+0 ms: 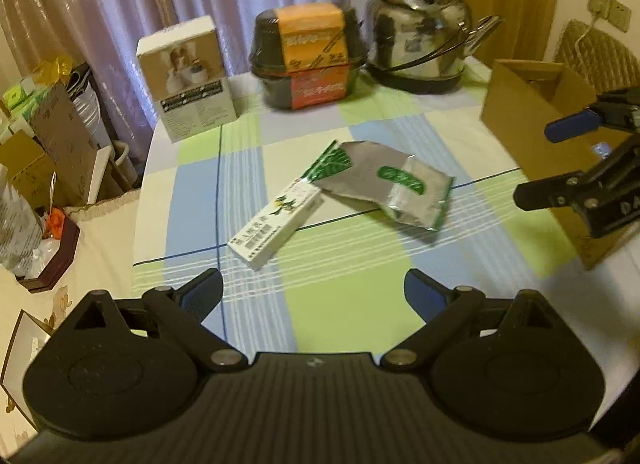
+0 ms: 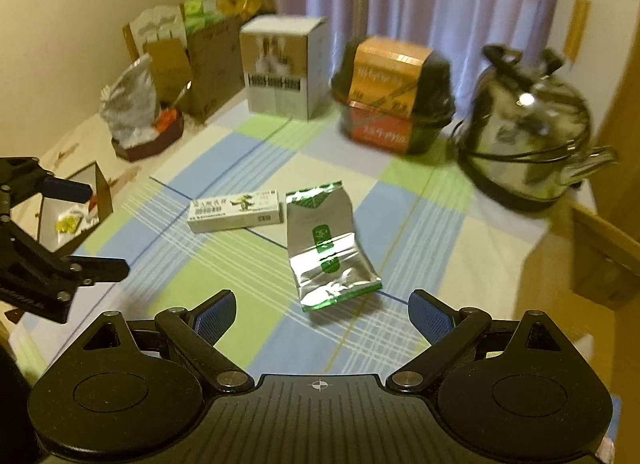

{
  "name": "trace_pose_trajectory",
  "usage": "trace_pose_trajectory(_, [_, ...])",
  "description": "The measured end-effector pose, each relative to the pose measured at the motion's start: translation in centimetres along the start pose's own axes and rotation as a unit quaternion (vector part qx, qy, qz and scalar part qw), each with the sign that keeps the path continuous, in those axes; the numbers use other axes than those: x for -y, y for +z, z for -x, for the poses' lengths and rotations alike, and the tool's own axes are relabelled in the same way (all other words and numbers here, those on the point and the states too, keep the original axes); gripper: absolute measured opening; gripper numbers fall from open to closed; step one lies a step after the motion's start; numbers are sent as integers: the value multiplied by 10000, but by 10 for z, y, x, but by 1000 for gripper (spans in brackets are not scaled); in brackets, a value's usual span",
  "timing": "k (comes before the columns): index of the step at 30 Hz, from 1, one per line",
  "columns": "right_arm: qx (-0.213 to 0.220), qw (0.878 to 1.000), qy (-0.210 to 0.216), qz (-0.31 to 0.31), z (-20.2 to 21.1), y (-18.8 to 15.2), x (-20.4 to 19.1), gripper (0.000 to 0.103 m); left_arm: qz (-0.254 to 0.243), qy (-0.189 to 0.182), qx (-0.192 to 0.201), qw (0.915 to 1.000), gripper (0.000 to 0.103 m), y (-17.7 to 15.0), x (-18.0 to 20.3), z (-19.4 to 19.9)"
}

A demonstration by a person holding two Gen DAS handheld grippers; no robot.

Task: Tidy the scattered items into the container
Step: 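Grasp the silver-green tea bag with the right tool while the left tool grasps the white ointment box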

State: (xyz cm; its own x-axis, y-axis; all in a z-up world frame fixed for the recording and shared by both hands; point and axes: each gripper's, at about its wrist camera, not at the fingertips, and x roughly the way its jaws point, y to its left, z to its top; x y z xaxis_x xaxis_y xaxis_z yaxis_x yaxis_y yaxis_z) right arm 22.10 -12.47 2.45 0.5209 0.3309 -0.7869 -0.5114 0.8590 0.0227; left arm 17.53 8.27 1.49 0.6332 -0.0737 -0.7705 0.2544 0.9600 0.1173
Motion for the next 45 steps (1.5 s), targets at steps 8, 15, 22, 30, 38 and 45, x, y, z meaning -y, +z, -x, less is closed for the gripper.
trace_pose_trajectory(8, [-539,9980,83,324,-93,37,4,98,91,7,-206,9997,95,-1,-19,-53])
trace_pose_trajectory(15, [-1111,9902,66,846,-162,52,-5,98,129,-16,-265,9996,95,-2,-27,-82])
trace_pose_trajectory(22, [-1383,9857,-73,959,-201,54,-9,97,-60,-23,-271,9996,95,-3,-31,-94])
trace_pose_trajectory(30, [-1295,9868,-147,964,-195,53,0,51,-469,-96,-284,9985,95,9,-38,-111])
trace_pose_trajectory(38, [-1056,9937,-44,377,-141,16,20,49,-1194,-402,-437,9911,82,32,-39,-152])
trace_pose_trajectory(45, [-1006,9947,-1,-208,-100,-33,36,50,-1544,-630,-839,9824,60,43,-41,-191])
